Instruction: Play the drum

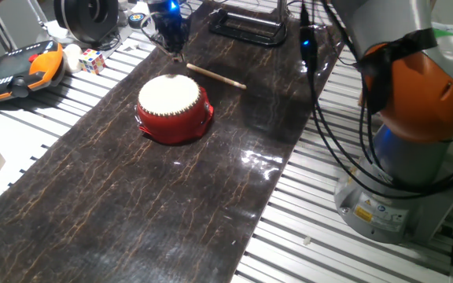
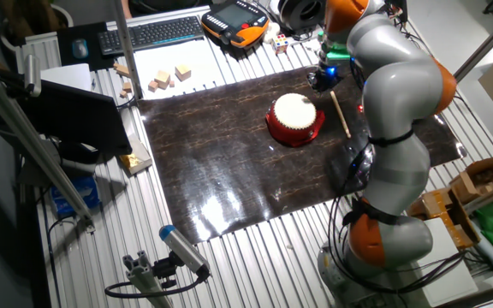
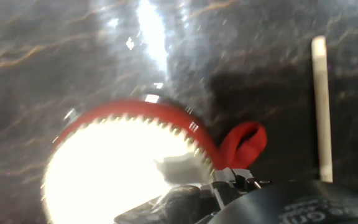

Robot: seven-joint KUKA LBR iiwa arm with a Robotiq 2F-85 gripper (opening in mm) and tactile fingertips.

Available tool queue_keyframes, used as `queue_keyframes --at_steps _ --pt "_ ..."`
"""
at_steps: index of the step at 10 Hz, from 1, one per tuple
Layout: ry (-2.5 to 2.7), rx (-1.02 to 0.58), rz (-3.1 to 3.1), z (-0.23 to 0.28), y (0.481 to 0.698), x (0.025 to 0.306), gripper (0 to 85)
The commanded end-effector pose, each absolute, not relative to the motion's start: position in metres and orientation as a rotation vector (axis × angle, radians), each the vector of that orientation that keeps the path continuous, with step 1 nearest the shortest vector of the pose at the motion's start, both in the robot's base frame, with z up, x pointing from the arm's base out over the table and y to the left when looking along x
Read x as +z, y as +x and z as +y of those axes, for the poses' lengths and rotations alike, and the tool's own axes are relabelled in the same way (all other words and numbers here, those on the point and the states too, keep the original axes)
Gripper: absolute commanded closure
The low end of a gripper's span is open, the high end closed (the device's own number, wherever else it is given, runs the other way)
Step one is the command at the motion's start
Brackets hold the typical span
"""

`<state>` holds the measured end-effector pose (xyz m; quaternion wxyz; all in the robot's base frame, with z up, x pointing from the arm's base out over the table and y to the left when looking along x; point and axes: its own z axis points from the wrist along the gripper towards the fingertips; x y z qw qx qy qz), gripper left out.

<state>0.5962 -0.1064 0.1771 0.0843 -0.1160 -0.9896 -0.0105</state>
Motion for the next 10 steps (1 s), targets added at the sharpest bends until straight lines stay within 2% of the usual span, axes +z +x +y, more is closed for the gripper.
queue_keyframes --at_steps 1,6,10 --pt "-0.34 -0.025 -2.966 -0.092 0.59 0.24 84.3" --pt "-0.275 -0.014 -3.013 -0.069 0.565 0.243 84.3" --pt "-0.257 -0.003 -3.029 -0.065 0.563 0.24 84.3"
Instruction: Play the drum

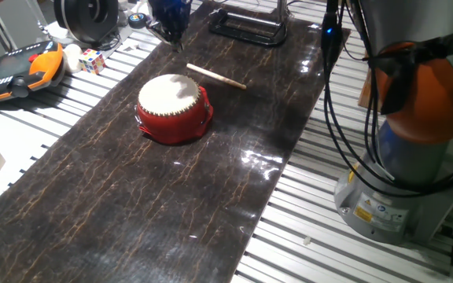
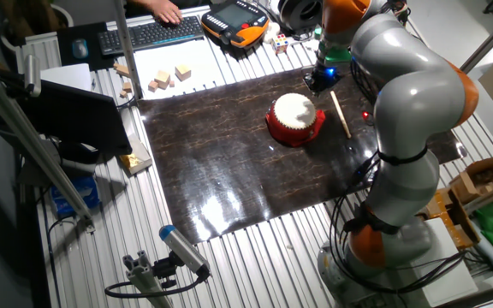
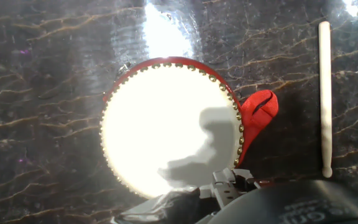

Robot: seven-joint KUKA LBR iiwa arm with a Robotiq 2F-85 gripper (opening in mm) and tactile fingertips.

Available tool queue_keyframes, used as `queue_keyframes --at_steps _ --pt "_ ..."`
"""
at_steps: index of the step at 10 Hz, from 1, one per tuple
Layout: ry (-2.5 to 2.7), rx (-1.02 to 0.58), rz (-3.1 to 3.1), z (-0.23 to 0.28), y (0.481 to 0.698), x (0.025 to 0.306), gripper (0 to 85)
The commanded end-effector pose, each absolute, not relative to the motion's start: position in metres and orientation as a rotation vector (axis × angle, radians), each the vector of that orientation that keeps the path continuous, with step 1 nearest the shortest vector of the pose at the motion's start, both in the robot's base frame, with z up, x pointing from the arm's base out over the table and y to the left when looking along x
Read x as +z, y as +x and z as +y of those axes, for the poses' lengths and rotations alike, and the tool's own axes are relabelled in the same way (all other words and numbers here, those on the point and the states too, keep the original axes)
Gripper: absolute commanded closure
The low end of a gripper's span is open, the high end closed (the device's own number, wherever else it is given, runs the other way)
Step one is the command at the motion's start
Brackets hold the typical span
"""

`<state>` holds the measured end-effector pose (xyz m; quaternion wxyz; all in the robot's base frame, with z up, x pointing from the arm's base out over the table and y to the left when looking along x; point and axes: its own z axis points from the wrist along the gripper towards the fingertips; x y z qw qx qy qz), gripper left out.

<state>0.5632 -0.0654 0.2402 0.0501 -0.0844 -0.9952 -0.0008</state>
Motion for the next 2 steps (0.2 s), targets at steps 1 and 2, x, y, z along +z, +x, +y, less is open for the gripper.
queue_keyframes --at_steps 1,2 --pt "-0.255 -0.001 -3.033 -0.0651 0.5632 0.2402 84.3" --pt "-0.255 -0.001 -3.031 -0.0654 0.5623 0.2407 84.3"
